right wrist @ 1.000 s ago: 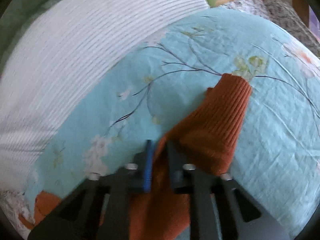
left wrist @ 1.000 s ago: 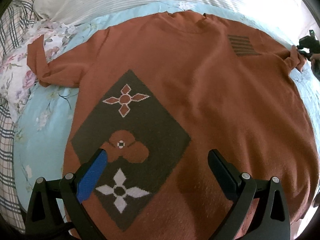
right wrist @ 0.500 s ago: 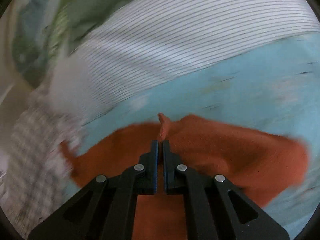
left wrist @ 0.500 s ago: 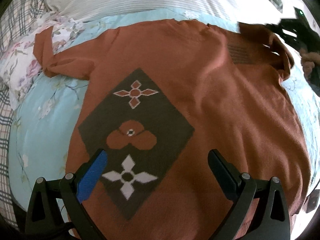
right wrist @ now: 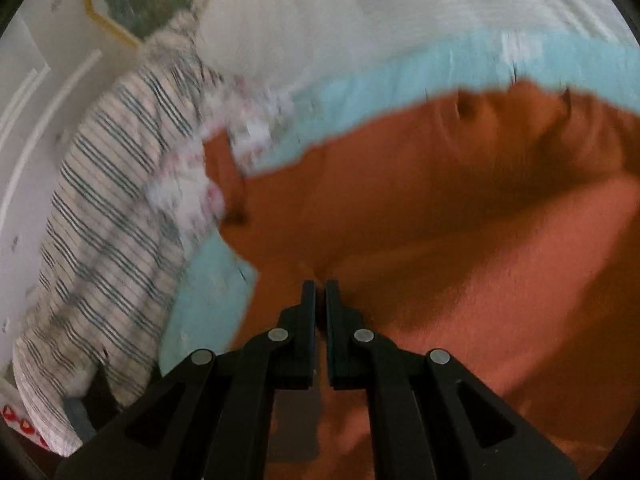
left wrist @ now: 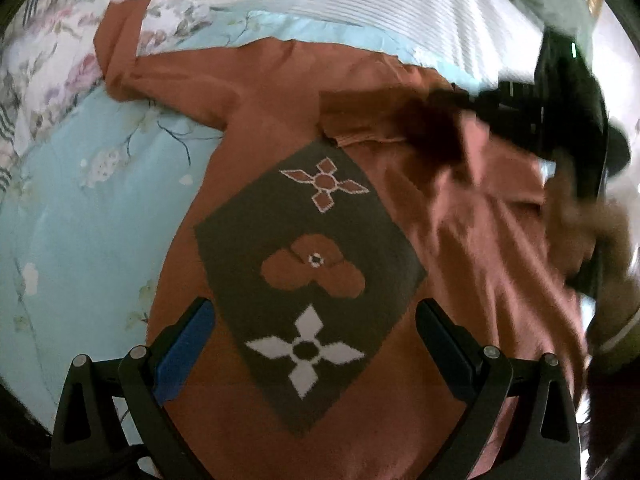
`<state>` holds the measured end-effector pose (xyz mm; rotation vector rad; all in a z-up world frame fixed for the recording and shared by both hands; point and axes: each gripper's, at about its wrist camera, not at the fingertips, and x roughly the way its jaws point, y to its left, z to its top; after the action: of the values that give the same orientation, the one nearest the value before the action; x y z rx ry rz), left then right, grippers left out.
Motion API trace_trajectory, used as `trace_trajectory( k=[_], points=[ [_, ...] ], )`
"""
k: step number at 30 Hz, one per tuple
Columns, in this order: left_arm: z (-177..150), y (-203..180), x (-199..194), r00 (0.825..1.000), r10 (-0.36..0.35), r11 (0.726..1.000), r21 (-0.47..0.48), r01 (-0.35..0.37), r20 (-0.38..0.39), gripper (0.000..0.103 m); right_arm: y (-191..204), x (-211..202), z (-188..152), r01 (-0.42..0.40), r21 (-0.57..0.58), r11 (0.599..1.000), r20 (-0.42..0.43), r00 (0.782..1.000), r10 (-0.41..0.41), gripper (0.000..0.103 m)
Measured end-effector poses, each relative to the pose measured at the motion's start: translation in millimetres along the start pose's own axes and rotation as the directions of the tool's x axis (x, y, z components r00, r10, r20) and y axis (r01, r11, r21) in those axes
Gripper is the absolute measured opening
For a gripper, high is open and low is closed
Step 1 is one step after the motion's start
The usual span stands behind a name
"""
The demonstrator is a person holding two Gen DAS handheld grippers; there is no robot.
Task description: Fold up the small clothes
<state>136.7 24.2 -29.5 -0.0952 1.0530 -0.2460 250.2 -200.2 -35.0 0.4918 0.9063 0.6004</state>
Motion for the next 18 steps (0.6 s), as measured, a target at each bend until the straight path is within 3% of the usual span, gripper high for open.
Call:
trace_trajectory(
  k=[2,3,6,11,13,16,18],
  points=[
    [8,5,5,0.999,-0.045,0.999,-0.026,0.045,-0.009,0.101,-5,10,-11,0.011,0.007,1.0,-0.062,0.998,-0.011,0.009],
    [14,6,7,0.997,-0.07,0.997,-0.037,0.07,-0.011,0.101,-9,11,-18,0.018,0.012,1.0,-0.085,0.996,-0.017,0.014],
    [38,8,17,0.987,-0.161,0.985,-0.061,0.16,-0.009,0.101,-17,8,-33,0.014,0.016,1.0,-0.122,0.992,-0.012,0.053],
    [89,6,58,0.954,-0.298,0.95,-0.107,0.293,-0.036,0.101,-23,-13,-46,-0.001,0.026,1.0,-0.099,0.995,0.004,0.056],
    [105,5,79,0.945,-0.319,0.942,-0.137,0.308,-0.068,0.1,-25,-26,-52,0.008,0.025,1.0,-0.081,0.997,-0.006,0.056],
    [125,7,108,0.955,-0.284,0.951,-0.154,0.27,-0.084,0.099,-26,-45,-59,0.042,0.028,0.999,-0.058,0.998,-0.04,0.056],
    [137,8,121,0.947,-0.308,0.944,-0.156,0.292,-0.089,0.098,-27,-62,-65,0.048,0.042,0.998,-0.025,0.999,-0.047,0.056]
  ],
)
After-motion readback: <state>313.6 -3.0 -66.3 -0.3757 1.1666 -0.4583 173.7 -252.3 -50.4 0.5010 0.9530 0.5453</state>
